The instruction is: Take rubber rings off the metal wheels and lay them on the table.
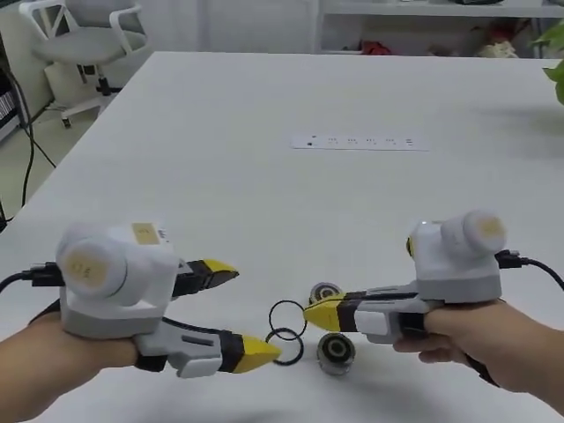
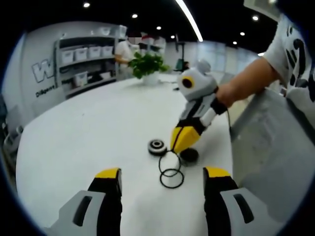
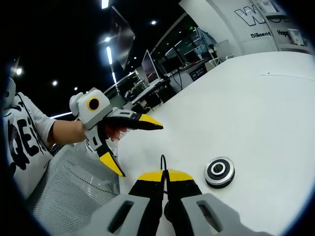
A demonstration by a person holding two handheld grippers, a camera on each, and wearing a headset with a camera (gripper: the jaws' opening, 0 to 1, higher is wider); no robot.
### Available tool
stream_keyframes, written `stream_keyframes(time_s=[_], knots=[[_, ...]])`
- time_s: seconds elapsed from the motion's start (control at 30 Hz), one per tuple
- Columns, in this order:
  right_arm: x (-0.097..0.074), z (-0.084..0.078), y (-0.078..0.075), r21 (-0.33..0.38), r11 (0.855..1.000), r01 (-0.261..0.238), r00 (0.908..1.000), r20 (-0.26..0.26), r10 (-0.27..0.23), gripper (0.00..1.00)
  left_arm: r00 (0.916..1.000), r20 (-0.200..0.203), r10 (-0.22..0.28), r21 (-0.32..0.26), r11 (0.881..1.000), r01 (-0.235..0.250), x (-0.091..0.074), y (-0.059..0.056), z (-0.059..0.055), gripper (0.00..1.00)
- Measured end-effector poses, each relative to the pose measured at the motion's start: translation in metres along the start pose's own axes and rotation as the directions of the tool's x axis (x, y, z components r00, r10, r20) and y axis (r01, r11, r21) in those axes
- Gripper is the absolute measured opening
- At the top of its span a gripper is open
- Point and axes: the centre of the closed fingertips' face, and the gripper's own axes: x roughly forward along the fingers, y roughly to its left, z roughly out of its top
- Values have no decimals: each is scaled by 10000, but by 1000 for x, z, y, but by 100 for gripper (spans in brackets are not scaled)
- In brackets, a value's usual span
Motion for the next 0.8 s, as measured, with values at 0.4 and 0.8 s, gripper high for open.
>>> stream_keyframes(time_s=[0.4,0.8], knots=[[6,-17,4,213,9995,-240,9976,-649,254,0,10000,-29,90,-87,9999,-90,-3,0,-4,68],[10,-22,-4,47,9999,129,9960,-887,-124,0,9999,-58,124,-178,9998,-125,-3,2,-7,68]])
